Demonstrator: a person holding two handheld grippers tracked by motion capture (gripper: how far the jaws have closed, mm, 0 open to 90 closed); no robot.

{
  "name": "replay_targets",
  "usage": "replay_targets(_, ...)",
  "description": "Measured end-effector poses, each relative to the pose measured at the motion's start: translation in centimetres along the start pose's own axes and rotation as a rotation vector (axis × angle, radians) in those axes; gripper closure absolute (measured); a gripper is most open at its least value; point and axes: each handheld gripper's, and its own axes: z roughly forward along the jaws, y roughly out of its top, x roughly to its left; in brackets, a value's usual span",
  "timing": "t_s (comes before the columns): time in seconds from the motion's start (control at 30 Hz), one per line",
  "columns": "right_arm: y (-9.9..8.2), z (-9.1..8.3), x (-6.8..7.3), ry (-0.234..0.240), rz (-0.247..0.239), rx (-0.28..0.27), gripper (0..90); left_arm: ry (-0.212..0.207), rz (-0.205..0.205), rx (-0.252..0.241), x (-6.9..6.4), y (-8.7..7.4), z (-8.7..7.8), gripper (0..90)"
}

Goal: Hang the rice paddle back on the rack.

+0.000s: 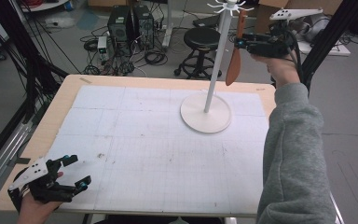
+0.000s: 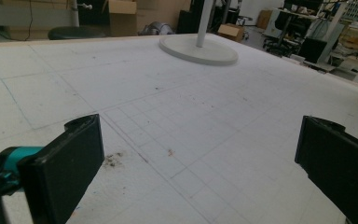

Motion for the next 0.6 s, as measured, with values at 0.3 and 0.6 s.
replay_targets(0.3, -1.8, -0.2, 0.7, 0.018, -0.009, -0.035, 27.7, 0.003, -0.004, 0.003, 0.3, 0.0, 0.3, 1.7)
replay_targets(0.6, -3.7, -1.6, 2.0, 0.028, 0.002, -0.061, 0.0, -0.026, 0.0, 0.03, 0.3, 0.0, 1.6, 1.7)
